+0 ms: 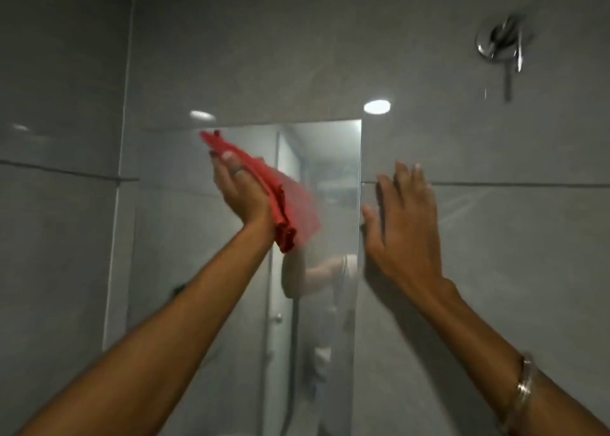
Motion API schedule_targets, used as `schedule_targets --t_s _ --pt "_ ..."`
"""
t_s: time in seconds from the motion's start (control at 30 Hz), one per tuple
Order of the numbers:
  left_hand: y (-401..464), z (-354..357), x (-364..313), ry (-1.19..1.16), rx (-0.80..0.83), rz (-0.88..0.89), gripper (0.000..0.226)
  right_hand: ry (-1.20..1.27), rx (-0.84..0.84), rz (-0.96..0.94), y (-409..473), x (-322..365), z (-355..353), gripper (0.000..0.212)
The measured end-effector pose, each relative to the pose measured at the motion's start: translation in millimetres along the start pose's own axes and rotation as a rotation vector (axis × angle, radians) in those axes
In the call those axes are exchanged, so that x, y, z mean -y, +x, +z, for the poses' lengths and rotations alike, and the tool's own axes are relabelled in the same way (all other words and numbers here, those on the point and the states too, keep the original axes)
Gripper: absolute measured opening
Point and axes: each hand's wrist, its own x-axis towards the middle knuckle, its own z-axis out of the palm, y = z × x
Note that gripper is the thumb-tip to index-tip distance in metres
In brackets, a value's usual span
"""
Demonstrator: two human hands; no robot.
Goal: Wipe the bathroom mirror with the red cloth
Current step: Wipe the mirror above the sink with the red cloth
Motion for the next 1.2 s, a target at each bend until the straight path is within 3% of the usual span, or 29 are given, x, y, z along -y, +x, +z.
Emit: schedule_targets --t_s 0.07,0.13,0.4,0.47,0.6,0.77,0.93,1.03,1.2 --pt "20 22 -8 0.445 0.203 0.183 0.064 -0.090 -0.054 -0.002 17 -19 1 0.067" --pt "39 42 -8 0.734 0.302 0.375 0.067 -0.201 -0.072 -0.010 23 -37 10 0.069" --pt "68 61 -15 0.900 0.750 1.171 0.072 -0.320 -0.180 -0.063 26 -56 34 0.070" --pt "63 58 -13 0.922 0.799 1.281 0.070 -0.301 -0.184 -0.062 25 -55 34 0.069" --pt "52 46 -6 0.903 0.892 1.423 0.069 -0.207 -0.223 -0.062 22 -52 30 0.069" --pt "-4 5 27 0.813 1.152 1.585 0.064 0.002 -0.290 -0.073 15 -51 24 0.066" --pt "-46 -46 60 0.768 1.369 1.713 0.063 -0.055 -0.251 -0.111 -3 -48 23 0.065" --pt "-33 -33 51 0.806 1.331 1.590 0.065 -0.078 -0.217 -0.122 -7 -46 26 0.066" --pt "24 24 -3 0.857 1.114 1.433 0.073 -0.077 -0.204 -0.102 -4 -50 29 0.065"
